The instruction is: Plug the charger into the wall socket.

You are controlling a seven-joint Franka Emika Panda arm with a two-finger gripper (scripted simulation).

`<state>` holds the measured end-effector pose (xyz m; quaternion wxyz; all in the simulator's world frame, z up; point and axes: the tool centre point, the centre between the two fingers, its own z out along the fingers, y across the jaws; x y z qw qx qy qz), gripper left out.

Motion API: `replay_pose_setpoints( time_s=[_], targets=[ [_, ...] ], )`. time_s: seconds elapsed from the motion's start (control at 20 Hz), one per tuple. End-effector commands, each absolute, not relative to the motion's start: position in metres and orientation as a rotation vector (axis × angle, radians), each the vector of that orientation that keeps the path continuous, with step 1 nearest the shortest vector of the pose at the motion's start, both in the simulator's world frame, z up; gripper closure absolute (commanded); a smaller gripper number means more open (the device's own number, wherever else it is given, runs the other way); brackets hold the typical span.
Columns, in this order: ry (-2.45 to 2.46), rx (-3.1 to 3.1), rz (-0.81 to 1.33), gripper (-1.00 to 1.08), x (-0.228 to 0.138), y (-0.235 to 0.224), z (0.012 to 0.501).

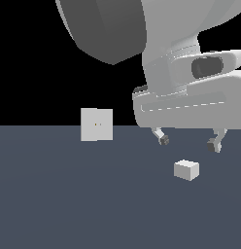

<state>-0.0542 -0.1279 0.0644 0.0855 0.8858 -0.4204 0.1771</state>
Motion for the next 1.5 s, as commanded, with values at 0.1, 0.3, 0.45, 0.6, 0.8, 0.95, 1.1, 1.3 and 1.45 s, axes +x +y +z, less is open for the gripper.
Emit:
replay_pose_setpoints(
  time_s=[0.1, 0.3, 0.45, 0.6, 0.8, 0.95, 1.1, 1.3, 1.45],
  targets=[
    [-1.273, 2.627, 0.535, -0.92, -0.056, -0.13, 0.062],
    [-1.268, 2.63, 0.532, -0.92, -0.056, -0.129, 0.06],
    [-1.27, 2.63, 0.532, -0.92, -0.056, -0.129, 0.052],
    [-1.273, 2.63, 0.531, -0.92, -0.057, -0.129, 0.039],
    [-1.275, 2.629, 0.531, -0.92, -0.057, -0.129, 0.021],
    [-1.275, 2.628, 0.531, -0.92, -0.057, -0.129, 0.014],
    [-1.275, 2.628, 0.531, -0.92, -0.057, -0.129, 0.011],
    [-1.275, 2.628, 0.531, 1.08, -0.057, -0.129, 0.011],
    [-1.275, 2.628, 0.531, 1.08, -0.057, -0.129, 0.011]
  ],
)
